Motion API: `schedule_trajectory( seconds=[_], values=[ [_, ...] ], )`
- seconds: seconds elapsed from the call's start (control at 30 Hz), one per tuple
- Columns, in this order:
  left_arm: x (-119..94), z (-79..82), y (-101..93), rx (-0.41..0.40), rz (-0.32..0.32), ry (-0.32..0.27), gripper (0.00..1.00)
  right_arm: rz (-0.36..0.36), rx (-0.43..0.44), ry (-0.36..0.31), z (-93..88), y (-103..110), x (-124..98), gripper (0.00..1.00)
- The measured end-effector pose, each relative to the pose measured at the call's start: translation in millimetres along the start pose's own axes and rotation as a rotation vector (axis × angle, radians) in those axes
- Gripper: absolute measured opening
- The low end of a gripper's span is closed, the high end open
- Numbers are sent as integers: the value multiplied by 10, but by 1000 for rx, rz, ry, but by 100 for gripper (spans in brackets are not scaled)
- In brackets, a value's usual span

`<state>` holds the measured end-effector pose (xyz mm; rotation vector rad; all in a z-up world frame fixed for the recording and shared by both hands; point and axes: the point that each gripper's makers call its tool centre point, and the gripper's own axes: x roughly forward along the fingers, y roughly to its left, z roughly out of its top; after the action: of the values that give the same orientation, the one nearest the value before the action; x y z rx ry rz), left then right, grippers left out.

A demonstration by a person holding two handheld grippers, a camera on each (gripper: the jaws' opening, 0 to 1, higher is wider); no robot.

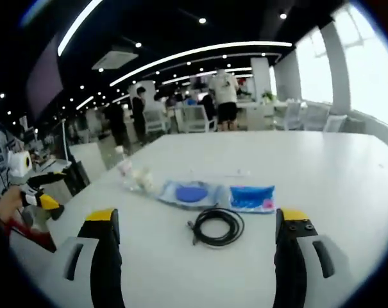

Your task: Arrange the tabletop items into an orderly group along one side of the table until the central work area is clear of visible clutter.

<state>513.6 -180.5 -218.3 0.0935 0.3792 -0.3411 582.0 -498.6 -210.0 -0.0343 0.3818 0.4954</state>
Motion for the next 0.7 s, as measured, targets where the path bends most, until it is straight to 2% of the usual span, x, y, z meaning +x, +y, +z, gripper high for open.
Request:
schedule_trajectory(
  seconds=[0.27,0.5,0.7],
  values=[
    [-120,26,-83,3,4,-10,99,2,-3,-12,-17,123,-265,99],
    [-169,14,-174,38,4,0,99,5,-38,-9,-55,207,-378,99],
    [-214,19,-161,12,24,0,98,-22,-60,6,-157,183,-421,99]
  ],
)
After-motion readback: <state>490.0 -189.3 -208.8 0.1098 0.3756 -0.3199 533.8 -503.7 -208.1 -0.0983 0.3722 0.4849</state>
